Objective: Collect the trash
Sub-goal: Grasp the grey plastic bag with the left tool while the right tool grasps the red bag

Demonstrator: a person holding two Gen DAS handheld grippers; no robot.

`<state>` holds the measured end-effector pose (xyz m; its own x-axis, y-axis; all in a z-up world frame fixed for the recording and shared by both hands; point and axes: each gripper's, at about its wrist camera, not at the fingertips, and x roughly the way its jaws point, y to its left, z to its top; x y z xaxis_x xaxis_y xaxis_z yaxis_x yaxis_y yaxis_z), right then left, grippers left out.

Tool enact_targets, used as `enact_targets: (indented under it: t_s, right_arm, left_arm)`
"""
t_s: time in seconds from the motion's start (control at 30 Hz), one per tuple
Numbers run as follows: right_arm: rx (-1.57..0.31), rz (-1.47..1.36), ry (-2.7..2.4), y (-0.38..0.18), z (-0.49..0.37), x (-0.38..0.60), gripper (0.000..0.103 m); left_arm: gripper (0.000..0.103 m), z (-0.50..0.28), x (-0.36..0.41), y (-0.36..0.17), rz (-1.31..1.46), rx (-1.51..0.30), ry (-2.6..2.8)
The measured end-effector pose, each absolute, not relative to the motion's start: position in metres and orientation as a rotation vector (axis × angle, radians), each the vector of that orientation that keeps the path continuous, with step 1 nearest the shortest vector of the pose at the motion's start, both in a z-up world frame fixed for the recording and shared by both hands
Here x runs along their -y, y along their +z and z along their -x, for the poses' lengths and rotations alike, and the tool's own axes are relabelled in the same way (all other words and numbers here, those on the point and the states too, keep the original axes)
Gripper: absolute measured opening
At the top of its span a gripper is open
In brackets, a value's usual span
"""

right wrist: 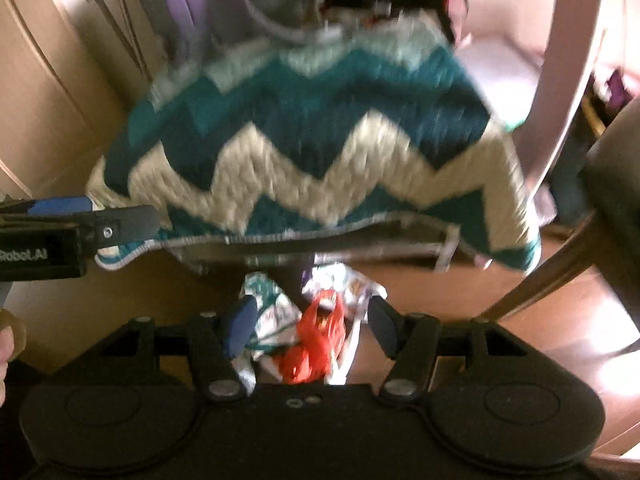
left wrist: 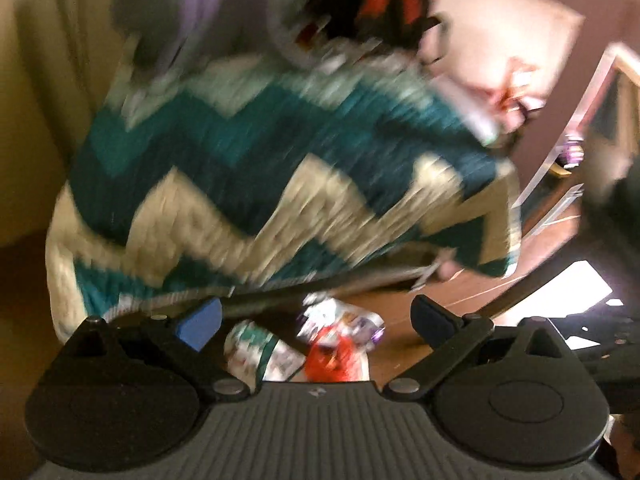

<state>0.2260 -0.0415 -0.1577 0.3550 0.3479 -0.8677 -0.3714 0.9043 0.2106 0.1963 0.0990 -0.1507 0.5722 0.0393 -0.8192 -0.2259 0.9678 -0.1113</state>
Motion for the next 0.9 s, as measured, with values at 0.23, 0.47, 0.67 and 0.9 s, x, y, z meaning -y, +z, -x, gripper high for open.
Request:
enact_targets:
  t_s: [0.23,0.47,0.67,0.9]
  right_arm:
    - [-1.281,0.005,0.438,-0.253,-0.26,0.017,0.061]
    - [-1.441,-0.046,0.373,-0.346,-0.29,-0.012,0.061]
    - [-1.603,-0.141,0.364,-0.41,-0.296,-0.03,0.061]
    - [-1.758,-0.238,0.243,-0.475,-0.298,-0.04,0.061]
  left_arm:
    - [0.101,-0.204,-0.133,-0.27,0.414,-1.197,0.362]
    - [0.101,-0.204,-0.159,-0.386,0.343,-1.47,0.513]
    - [0.101,-0.193,-0.18,-0.459,0.497,-1.644,0.57]
    - [0.101,-0.195,-0.178,-0.517,0.533,-1.761,0.549]
